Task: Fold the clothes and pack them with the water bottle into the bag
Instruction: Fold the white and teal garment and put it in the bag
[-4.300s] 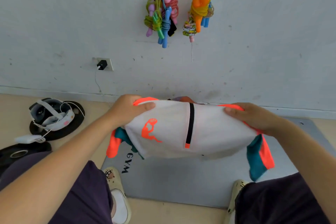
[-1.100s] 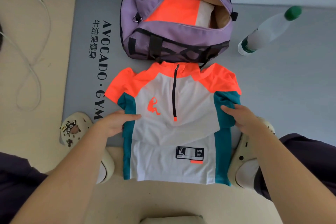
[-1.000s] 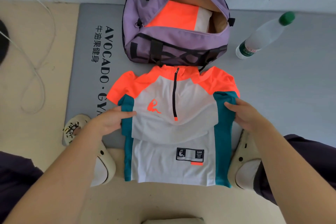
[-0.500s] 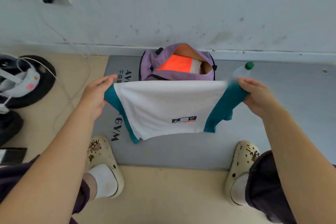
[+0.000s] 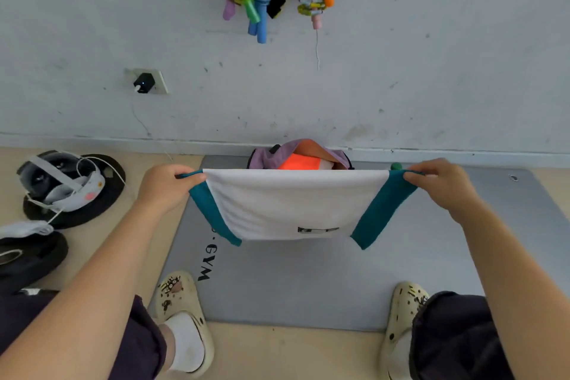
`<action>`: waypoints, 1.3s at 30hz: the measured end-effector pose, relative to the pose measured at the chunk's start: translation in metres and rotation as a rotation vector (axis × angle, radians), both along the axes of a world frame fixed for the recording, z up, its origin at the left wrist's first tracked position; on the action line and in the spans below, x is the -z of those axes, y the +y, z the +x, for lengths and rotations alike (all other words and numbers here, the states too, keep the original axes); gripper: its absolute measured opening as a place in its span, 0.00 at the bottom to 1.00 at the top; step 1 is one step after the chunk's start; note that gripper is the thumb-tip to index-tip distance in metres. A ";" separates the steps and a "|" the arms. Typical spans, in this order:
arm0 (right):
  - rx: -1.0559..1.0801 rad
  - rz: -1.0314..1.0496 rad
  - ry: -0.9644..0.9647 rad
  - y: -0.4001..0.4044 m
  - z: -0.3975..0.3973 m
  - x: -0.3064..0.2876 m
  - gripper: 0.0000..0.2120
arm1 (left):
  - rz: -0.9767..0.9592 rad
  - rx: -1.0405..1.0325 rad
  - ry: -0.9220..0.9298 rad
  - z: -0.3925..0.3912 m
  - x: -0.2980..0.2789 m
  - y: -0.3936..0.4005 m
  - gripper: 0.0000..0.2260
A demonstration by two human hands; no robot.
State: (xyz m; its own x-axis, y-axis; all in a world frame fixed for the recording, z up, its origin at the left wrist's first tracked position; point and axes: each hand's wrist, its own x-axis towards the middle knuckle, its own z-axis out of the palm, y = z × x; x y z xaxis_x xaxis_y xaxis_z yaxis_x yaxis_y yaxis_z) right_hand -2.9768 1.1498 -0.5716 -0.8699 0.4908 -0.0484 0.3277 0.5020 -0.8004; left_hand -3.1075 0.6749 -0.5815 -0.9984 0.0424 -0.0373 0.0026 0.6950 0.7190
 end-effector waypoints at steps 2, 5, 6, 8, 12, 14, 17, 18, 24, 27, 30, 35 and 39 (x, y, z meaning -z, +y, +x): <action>-0.041 -0.230 0.040 0.001 0.004 -0.009 0.02 | 0.115 -0.035 0.013 0.000 -0.008 -0.004 0.05; -0.061 -0.498 0.078 -0.004 0.004 -0.020 0.05 | 0.394 -0.068 -0.057 -0.002 -0.016 -0.007 0.05; -0.036 -0.503 0.066 -0.007 0.003 -0.021 0.05 | 0.432 -0.085 -0.077 -0.003 -0.015 -0.007 0.07; 0.024 -0.482 0.040 -0.012 -0.001 -0.016 0.07 | 0.430 -0.138 -0.090 -0.005 -0.008 -0.004 0.09; 0.126 -0.422 -0.008 -0.021 -0.009 0.012 0.08 | 0.372 -0.185 -0.145 -0.004 0.018 0.013 0.07; 0.141 -0.407 -0.033 -0.026 -0.014 0.028 0.09 | 0.368 -0.170 -0.163 -0.004 0.031 0.025 0.05; 0.198 -0.416 -0.029 -0.032 -0.020 0.044 0.12 | 0.432 -0.211 -0.148 -0.009 0.042 0.038 0.07; 0.229 -0.434 -0.014 -0.032 -0.022 0.048 0.13 | 0.470 -0.237 -0.145 -0.011 0.046 0.040 0.09; 0.432 -0.531 -0.035 -0.037 -0.015 0.102 0.15 | 0.556 -0.429 -0.246 -0.003 0.098 0.049 0.12; 0.420 -0.484 -0.226 -0.048 0.001 0.157 0.14 | 0.362 -0.373 -0.401 0.026 0.161 0.048 0.12; 0.301 -0.303 -0.573 -0.055 0.026 0.214 0.18 | -0.015 -0.155 -0.730 0.059 0.222 0.039 0.16; 0.129 -0.134 -0.803 -0.063 0.030 0.268 0.18 | -0.219 -0.089 -0.832 0.059 0.265 0.045 0.14; 0.011 0.065 -0.805 -0.075 0.004 0.292 0.08 | -0.343 0.061 -0.602 0.039 0.285 0.069 0.09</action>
